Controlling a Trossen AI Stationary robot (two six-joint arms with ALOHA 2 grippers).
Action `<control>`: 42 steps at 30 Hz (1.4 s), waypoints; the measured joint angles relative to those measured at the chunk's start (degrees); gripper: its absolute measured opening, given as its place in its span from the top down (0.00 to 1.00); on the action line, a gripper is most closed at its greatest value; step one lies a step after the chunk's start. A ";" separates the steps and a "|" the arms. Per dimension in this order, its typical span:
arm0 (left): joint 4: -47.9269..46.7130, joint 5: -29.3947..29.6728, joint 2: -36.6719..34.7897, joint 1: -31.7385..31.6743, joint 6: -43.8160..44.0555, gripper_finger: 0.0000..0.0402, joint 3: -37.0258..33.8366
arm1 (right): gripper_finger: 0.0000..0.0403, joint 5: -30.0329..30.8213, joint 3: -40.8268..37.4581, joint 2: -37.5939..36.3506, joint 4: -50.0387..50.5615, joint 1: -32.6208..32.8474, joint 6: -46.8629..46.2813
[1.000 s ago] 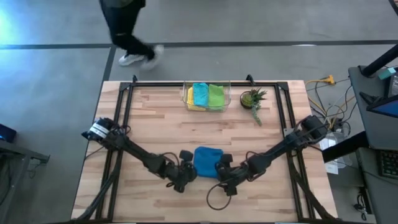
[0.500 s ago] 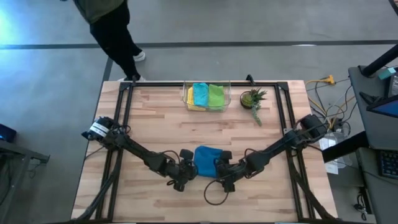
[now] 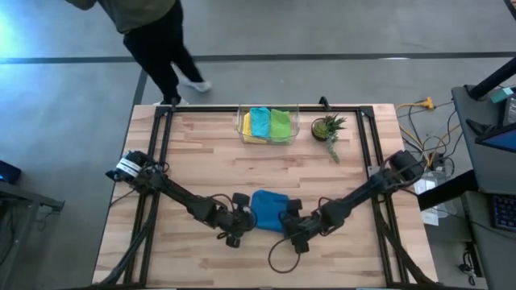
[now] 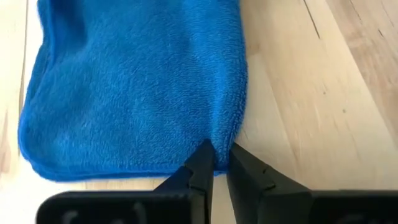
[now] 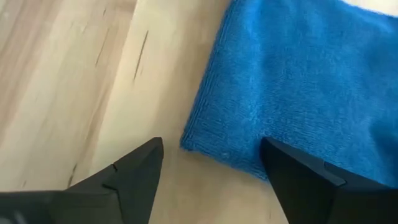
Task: Fold microfiber towels
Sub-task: Fold the dark blue microfiber towel
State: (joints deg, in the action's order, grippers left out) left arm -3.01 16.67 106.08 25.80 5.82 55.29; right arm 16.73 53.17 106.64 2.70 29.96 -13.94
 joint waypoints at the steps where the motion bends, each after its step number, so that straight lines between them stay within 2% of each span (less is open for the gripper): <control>1: 0.01 -0.16 0.00 -0.09 0.81 0.95 0.00 | 0.34 0.24 0.03 0.15 -0.13 0.27 0.21; 5: 0.44 -0.27 0.00 -0.31 4.36 0.95 -0.17 | 0.36 0.50 0.17 1.07 -0.46 0.68 -0.06; 15: 4.02 -4.26 0.00 -0.35 8.87 0.97 -0.44 | 0.42 0.21 0.13 1.28 -0.20 0.72 -7.91; 25: 5.47 -6.23 0.00 -0.35 9.07 1.00 -0.44 | 0.37 -4.28 -0.02 -0.33 -0.35 0.36 -16.33; 30: 5.58 -8.50 -0.04 -0.35 10.39 1.00 -0.50 | 0.34 -7.77 -0.26 -0.91 -4.51 0.08 -18.58; 35: 5.65 -8.70 -0.09 -0.35 11.89 1.00 -0.57 | 0.35 -8.38 -1.50 -3.26 -10.27 0.22 -20.81; 42: 6.20 -8.92 -0.11 -0.35 11.93 1.00 -0.59 | 0.39 -7.79 -6.79 -3.42 -11.03 -0.47 -30.14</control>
State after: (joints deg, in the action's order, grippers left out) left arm 3.19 7.75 105.97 25.45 17.76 54.70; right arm 8.94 46.38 103.22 -8.32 29.49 -44.09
